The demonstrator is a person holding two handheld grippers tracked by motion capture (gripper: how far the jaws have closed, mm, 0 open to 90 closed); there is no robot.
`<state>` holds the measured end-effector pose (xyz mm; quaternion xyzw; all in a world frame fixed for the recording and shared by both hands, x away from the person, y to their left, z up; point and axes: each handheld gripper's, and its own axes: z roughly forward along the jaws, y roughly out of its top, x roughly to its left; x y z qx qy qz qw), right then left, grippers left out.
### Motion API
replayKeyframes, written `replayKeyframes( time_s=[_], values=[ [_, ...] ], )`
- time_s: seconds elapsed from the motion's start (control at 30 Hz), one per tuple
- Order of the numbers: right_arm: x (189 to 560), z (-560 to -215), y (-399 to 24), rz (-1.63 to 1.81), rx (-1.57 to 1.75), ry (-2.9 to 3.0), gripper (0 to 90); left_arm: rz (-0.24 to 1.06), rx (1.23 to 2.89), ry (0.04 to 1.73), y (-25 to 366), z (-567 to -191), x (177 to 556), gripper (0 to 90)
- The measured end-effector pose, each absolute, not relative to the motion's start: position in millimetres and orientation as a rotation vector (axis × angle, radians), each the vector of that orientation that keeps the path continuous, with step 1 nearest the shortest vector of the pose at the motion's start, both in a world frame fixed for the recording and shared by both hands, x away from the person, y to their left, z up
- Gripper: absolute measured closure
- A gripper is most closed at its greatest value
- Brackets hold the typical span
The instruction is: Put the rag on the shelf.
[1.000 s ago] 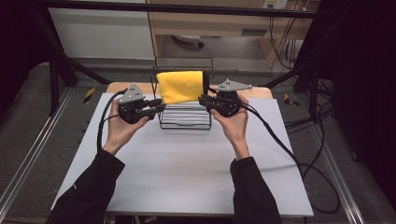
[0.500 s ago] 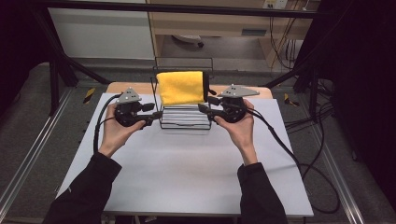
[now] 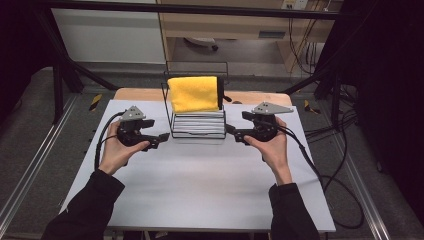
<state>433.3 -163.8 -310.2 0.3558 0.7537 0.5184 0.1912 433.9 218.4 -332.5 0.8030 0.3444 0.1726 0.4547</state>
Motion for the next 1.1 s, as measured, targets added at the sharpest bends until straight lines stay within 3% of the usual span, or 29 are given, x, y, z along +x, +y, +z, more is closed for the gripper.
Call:
replayKeyframes(
  time_s=[0.33, 1.1],
  values=[
    [419.9, -337.4, -187.5, 1.394, 1.052, 2.157, 8.7, 0.448, 2.015, 0.851, 231.3, -354.7, 420.7, 6.1],
    [387.8, -418.8, -230.2, 1.4, 1.153, 2.223, 4.6, 0.405, 2.025, 0.887, 259.3, -418.8, 388.9, 5.8]
  ],
)
